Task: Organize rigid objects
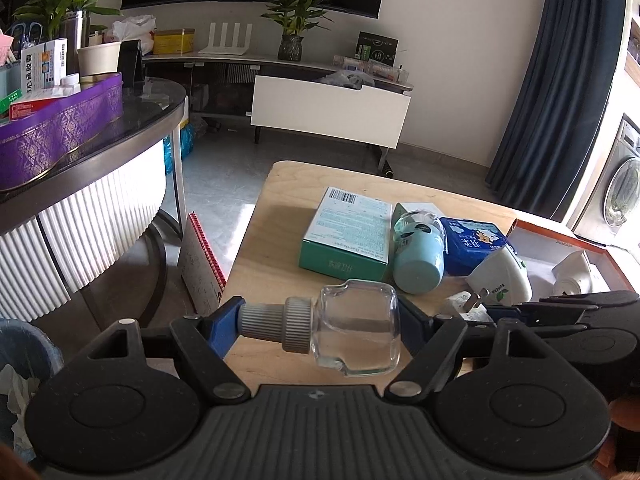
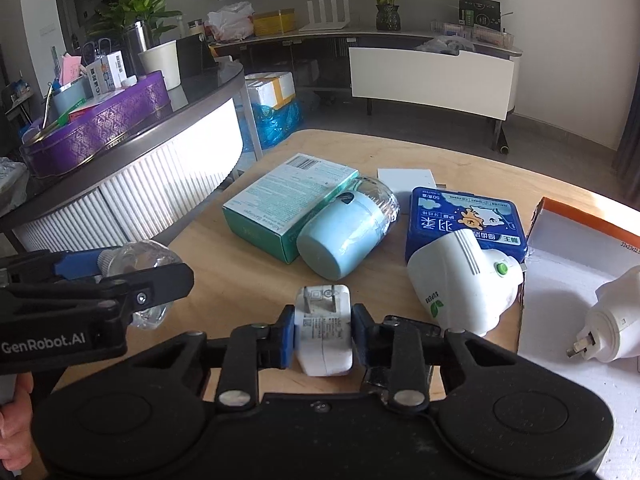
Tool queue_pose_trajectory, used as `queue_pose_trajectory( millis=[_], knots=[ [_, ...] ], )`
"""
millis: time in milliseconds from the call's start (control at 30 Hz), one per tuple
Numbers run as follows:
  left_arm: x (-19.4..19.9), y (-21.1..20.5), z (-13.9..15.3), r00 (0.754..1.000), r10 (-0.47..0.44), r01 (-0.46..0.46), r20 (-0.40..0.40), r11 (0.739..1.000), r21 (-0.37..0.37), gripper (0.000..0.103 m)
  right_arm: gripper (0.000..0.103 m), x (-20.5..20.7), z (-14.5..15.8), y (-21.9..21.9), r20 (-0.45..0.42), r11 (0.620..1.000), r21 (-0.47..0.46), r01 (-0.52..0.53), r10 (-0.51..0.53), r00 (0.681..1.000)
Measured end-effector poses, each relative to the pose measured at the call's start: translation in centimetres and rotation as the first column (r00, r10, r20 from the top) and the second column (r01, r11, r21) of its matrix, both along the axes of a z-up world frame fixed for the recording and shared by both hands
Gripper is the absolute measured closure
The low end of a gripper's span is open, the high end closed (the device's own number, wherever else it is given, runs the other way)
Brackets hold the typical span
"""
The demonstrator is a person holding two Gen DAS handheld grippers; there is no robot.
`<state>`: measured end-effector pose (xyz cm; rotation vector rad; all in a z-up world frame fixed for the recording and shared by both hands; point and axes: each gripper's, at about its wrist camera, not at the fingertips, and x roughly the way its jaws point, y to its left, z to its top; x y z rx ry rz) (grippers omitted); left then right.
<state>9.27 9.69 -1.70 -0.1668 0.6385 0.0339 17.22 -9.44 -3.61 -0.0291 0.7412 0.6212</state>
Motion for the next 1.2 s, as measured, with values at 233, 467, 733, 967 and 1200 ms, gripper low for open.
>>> queue_pose_trajectory(
  millis=[233, 467, 733, 967, 1200],
  knots=[
    [-0.4, -0.3, 0.1, 1.000, -0.003, 0.003, 0.004, 1.000, -0.003, 0.023, 0.068, -0.8, -0.5, -0.3, 0.001, 1.000, 0.008, 0.007, -0.007, 1.000],
    [-1.2, -1.0, 1.2, 1.000, 0.002, -0.001, 0.019, 1.000, -0.015, 0.023, 0.068, -2.4, 1.9, -2.2, 0.035, 0.999, 0.040, 0.023, -0.024, 0.999],
    [-2.3, -3.1, 2.5, 1.000, -0.003, 0.003, 0.022, 1.000, -0.006, 0.023, 0.068, -4.6, 4.2, -5.4, 0.054, 0.996, 0.049, 0.080, -0.083, 0.995],
    [-3.1, -4.9, 3.0, 1.000, -0.027, 0.027, 0.012, 1.000, 0.005, 0.023, 0.068, -6.3, 5.1, -7.8, 0.062, 0.991, 0.063, 0.116, -0.120, 0.991],
    [-3.8, -6.3, 3.6, 0.999, -0.048, 0.048, 0.012, 0.999, 0.008, 0.023, 0.068, -7.9, 5.5, -9.8, 0.068, 0.988, 0.067, 0.142, -0.146, 0.987]
  ],
)
